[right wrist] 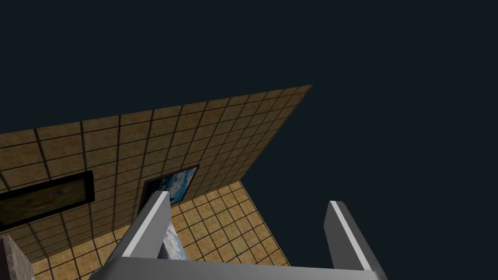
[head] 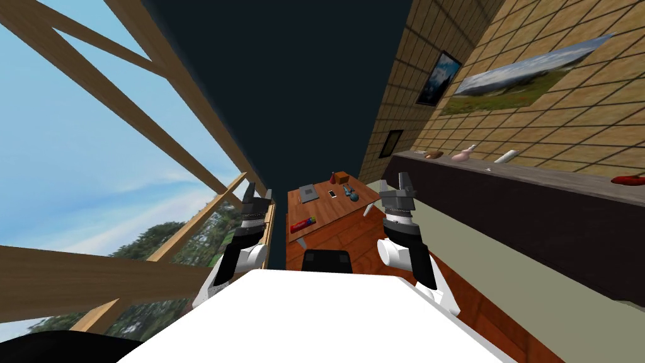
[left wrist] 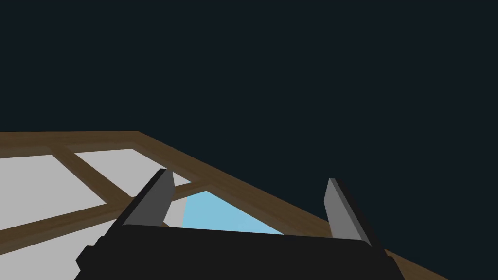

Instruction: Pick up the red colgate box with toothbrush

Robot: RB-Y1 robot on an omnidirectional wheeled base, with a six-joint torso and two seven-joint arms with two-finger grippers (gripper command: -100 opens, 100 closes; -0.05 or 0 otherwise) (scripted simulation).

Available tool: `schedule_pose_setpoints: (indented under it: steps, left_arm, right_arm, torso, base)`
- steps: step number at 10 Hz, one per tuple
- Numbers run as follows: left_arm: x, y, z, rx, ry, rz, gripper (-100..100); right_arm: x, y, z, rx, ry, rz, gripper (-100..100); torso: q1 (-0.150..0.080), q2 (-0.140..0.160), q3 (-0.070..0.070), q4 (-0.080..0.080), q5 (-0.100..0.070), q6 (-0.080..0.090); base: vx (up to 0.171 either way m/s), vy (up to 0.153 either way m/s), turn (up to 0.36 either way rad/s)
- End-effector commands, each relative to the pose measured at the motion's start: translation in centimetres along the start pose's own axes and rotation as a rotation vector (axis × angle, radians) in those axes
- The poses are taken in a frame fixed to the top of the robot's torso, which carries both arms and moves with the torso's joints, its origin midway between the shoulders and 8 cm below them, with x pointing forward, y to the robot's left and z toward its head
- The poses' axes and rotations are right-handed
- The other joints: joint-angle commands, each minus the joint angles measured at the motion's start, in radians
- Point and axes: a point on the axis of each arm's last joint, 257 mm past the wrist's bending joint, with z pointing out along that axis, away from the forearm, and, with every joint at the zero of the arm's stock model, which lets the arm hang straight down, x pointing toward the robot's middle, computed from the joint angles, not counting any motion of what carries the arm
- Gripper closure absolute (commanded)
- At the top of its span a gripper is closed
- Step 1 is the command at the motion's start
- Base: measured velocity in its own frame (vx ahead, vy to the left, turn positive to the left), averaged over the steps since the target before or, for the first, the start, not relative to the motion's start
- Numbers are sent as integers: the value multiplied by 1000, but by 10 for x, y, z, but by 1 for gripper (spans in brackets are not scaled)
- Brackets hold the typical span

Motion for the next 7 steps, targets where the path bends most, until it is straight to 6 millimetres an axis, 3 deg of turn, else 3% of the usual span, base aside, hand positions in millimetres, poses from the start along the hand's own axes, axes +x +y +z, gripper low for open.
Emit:
schedule_pose_setpoints:
  steps: [1,2,4,7]
  left_arm:
    - [-17,29,-9,-93,-26,-30,-100]
    - [-18,32,-10,-107,-30,-37,-100]
    - [-41,69,-26,-232,-72,-78,-100]
    - [-54,91,-38,-310,-104,-115,-100]
  right_arm:
    - [0,0,0,0,0,0,0]
    - [0,0,0,0,0,0,0]
    - [0,0,0,0,0,0,0]
    - [0,0,0,0,0,0,0]
  torso:
    - [0,0,0,0,0,0]
    - [0,0,0,0,0,0]
    - [0,0,0,0,0,0]
    - [1,0,0,0,0,0]
  base:
    - [-28,-77,-307]
    - [-15,-56,-67]
    - [-15,-70,-290]
    - [-16,-56,-147]
